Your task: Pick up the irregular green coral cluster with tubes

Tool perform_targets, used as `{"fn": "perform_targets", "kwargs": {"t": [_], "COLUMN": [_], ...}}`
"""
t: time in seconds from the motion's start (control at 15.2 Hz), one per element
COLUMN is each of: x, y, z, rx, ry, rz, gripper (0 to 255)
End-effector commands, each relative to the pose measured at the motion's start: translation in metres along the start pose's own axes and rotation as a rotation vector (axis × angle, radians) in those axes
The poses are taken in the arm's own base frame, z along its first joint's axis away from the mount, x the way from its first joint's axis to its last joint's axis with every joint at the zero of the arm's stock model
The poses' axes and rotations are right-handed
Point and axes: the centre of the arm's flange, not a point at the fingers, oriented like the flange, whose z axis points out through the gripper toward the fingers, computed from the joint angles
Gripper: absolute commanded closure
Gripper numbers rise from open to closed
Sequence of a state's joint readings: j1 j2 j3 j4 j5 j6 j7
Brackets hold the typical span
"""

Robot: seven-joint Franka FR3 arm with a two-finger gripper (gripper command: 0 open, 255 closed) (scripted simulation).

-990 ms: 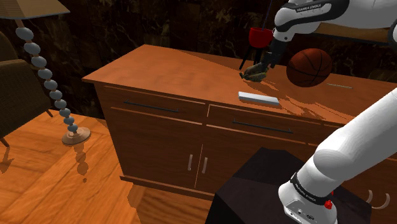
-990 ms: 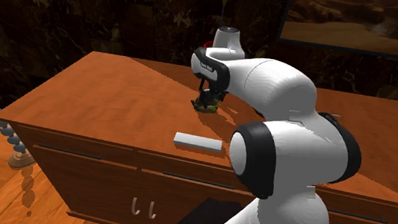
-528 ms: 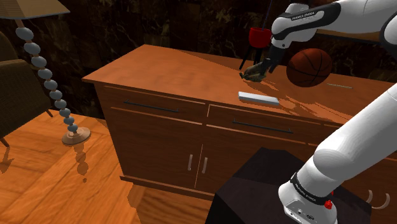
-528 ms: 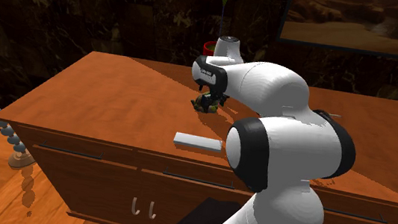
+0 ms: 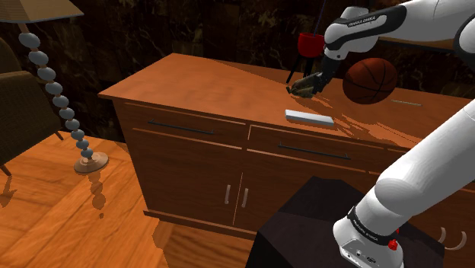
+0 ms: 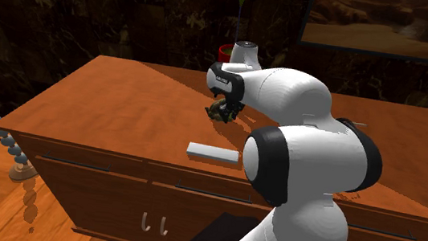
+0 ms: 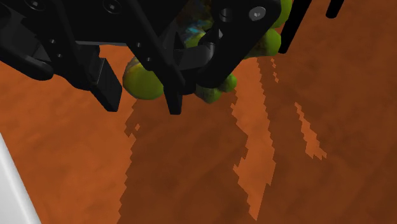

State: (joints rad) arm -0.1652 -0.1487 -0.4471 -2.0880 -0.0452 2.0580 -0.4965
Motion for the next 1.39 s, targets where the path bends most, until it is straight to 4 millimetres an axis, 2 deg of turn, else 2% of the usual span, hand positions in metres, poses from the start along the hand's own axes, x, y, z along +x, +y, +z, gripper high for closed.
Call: {"fn": "perform_targets", "kwargs": {"t": [0.0,0.2,1.19,1.32], "x": [0.0,0.0,0.009,0.009], "y": [0.0,0.0,0.002,0.002], "z": [0.0,0.001,-0.077,-0.078], "rx": [0.0,0.0,0.0,0.0], "ry": [0.0,0.0,0.0,0.0], "rz": [0.0,0.0,0.0,0.0], "gripper": [255,255,255,255]}}
